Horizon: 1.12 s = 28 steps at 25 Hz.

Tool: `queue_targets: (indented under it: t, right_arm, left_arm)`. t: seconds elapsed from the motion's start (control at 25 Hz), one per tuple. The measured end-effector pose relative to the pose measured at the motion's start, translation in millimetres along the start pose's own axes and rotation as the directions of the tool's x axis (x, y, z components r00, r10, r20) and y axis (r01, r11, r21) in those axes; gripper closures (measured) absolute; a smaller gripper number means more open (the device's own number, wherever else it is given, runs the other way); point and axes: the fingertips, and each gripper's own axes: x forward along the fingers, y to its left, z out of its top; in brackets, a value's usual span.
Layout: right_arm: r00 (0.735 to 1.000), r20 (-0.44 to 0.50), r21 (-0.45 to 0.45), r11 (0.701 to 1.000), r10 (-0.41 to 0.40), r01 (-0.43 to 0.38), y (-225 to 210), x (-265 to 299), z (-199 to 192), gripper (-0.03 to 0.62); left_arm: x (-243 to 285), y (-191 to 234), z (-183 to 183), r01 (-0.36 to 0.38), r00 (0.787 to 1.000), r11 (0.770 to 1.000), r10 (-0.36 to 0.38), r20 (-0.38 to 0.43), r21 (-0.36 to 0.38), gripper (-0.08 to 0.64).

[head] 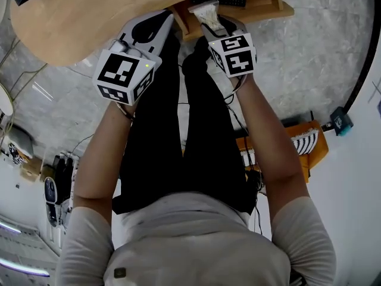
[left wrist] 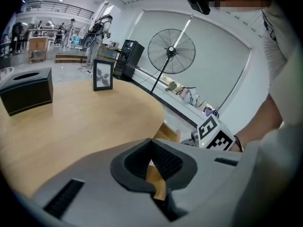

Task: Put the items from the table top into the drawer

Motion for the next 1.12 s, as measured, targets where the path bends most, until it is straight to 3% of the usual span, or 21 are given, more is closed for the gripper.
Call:
queue_targets:
  t: [0.56,1.12]
  right_arm:
    - [0.997,-0.065,-0.002,0.999,0.035,-0.035,13.4,58.5,1.0,0.383]
    - [0.999,-0.043,0.024,1.0,-0.005,0.006,8.5,52.7,1.9,0.339]
  left_arm:
    - [3.8,19.8,-21.3,0.002,1.0,0.999,-0.002,-0.01,-0.039,0.551]
    - [-1.7,19.6,-19.5,0.006,1.0,0.999,-0.006,-0.003,-0.044,0.551]
